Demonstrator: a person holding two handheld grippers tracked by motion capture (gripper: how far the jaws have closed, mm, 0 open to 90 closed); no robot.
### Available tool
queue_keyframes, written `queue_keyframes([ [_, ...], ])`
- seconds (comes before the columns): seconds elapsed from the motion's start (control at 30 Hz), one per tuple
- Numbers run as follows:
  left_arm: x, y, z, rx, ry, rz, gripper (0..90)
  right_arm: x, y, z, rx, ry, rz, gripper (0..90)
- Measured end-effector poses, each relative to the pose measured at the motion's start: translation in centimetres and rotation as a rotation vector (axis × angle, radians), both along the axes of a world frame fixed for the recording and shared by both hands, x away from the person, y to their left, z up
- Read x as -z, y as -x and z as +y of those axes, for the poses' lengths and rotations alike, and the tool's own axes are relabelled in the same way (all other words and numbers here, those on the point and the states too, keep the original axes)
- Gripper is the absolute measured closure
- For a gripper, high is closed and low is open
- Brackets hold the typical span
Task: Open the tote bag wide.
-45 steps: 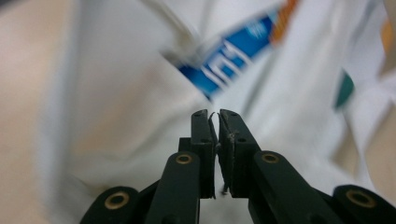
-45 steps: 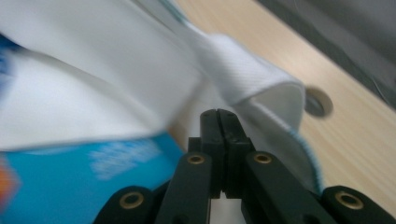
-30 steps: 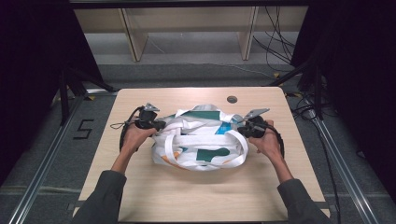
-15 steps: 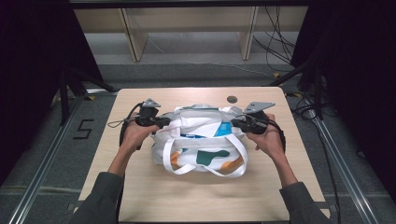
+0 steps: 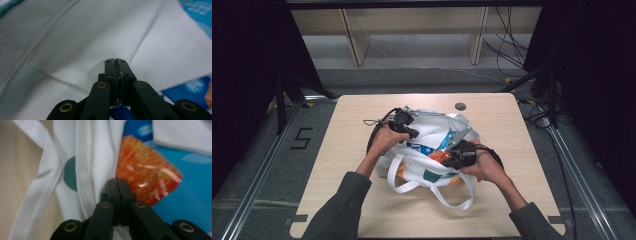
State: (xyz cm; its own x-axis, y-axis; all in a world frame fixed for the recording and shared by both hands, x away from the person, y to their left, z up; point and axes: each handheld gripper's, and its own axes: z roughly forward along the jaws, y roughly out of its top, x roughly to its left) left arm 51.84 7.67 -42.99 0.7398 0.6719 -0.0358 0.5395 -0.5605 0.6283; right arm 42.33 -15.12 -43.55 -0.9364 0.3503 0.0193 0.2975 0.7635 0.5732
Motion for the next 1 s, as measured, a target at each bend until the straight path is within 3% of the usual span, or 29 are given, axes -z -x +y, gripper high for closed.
queue_keyframes([
  [0.07, -0.2, -0.6, 0.1, -0.017, 0.002, 0.008, 89.1, 0.5, 0.5, -0.3, -0.013, -0.018, -0.007, 90.0],
  [0.1, -0.2, -0.9, 0.2, -0.039, -0.006, -0.007, 89.2, 0.6, 0.9, -0.4, 0.004, -0.017, 0.011, 90.0],
  [0.13, 0.0, -1.2, 0.3, -0.071, -0.049, -0.037, 89.2, 0.9, 1.0, -0.5, -0.013, -0.02, 0.001, 90.0],
  [0.17, 0.4, -1.6, 0.3, -0.088, -0.074, -0.041, 89.3, 1.1, 1.3, -0.6, -0.001, -0.016, 0.018, 90.0],
  [0.23, 0.9, -1.9, 0.1, -0.11, -0.074, -0.061, 89.3, 1.4, 1.6, -0.6, 0.009, -0.022, 0.017, 90.0],
  [0.27, 1.2, -2.0, -0.1, -0.118, -0.095, -0.085, 89.3, 1.4, 1.7, -0.6, 0.011, -0.025, 0.017, 90.0],
  [0.4, 1.1, -1.9, -0.7, -0.114, -0.135, -0.105, 89.0, 1.0, 1.7, -0.6, 0.004, -0.02, 0.014, 90.0],
  [0.5, 0.1, -1.2, -0.3, -0.094, -0.093, -0.099, 81.6, 0.4, 1.7, -0.7, 0.005, -0.039, -0.015, 90.0],
  [0.57, -0.8, -0.2, 0.0, -0.061, -0.079, -0.117, 81.4, -0.2, 1.5, -0.9, 0.003, -0.053, -0.04, 88.8],
  [0.7, -2.0, 1.4, 0.1, 0.008, 0.049, -0.088, 81.5, -1.4, 1.6, -1.5, 0.065, -0.093, -0.075, 88.3],
  [0.73, -2.2, 1.8, -0.1, 0.029, 0.079, -0.072, 81.7, -1.6, 1.6, -1.6, 0.056, -0.097, -0.086, 88.3],
  [0.87, -2.2, 3.5, -1.3, 0.108, 0.093, -0.066, 81.7, -2.0, 1.5, -2.8, 0.121, -0.104, -0.119, 89.3],
  [0.9, -2.1, 3.8, -1.3, 0.126, 0.078, -0.075, 81.7, -2.0, 1.4, -3.1, 0.126, -0.106, -0.123, 89.6],
  [0.97, -1.8, 4.0, -0.9, 0.103, 0.067, -0.075, 81.5, -2.0, 1.5, -3.7, 0.144, -0.109, -0.142, 89.7],
  [1.0, -1.5, 3.9, -0.5, 0.095, 0.037, -0.071, 81.1, -1.9, 1.6, -3.8, 0.152, -0.105, -0.141, 89.7],
])
